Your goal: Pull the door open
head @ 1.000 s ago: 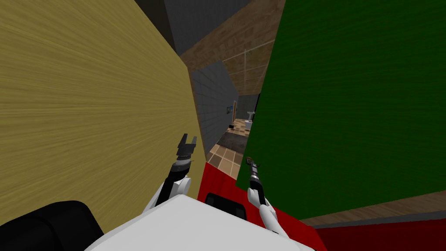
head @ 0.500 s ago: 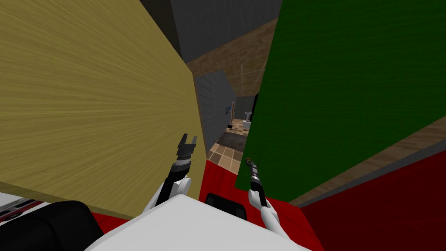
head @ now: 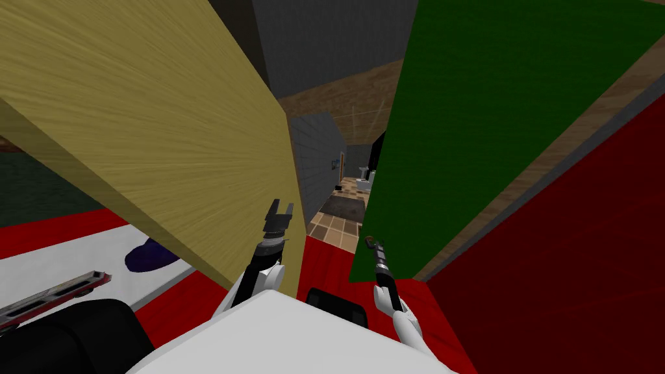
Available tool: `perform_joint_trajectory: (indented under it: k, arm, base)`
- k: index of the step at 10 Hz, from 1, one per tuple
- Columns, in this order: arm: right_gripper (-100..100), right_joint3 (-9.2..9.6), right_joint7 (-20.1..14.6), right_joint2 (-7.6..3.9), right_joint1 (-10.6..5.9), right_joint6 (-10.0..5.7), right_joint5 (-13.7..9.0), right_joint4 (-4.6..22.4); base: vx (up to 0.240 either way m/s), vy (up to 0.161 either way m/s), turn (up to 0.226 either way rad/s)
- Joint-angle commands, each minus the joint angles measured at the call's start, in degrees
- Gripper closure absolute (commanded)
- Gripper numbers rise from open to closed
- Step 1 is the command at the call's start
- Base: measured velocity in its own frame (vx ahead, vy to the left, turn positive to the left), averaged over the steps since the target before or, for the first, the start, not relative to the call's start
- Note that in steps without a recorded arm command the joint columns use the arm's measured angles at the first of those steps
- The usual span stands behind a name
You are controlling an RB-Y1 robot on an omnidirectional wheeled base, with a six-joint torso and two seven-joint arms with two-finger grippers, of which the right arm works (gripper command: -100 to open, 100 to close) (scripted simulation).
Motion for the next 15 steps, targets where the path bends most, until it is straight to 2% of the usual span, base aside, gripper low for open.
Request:
perform_joint_trajectory:
  k: [1,7,10,13,14,15]
  arm:
    - [100,-0.14,-1.6,-1.47,0.17,0.08,0.9,0.0]
    - [100,1.11,-7.1,-3.46,1.22,0.26,5.4,-1.0]
    - [100,1.62,-10.2,-4.17,1.75,-0.18,7.8,-1.7]
    - [100,1.81,-11.8,-4.44,2.01,-0.62,9.0,-2.1]
    - [100,1.88,-11.4,-4.24,2.42,-0.22,8.8,-2.5]
    - [100,1.66,-12.5,-5.16,3.08,-0.77,8.8,-2.8]
  base:
    - [-0.106,0.018,-0.112]
    - [0.002,0.003,0.005]
    - [0.096,-0.039,0.194]
    - [0.1,-0.055,0.276]
    - [0.051,-0.019,0.057]
    - [-0.097,-0.032,0.248]
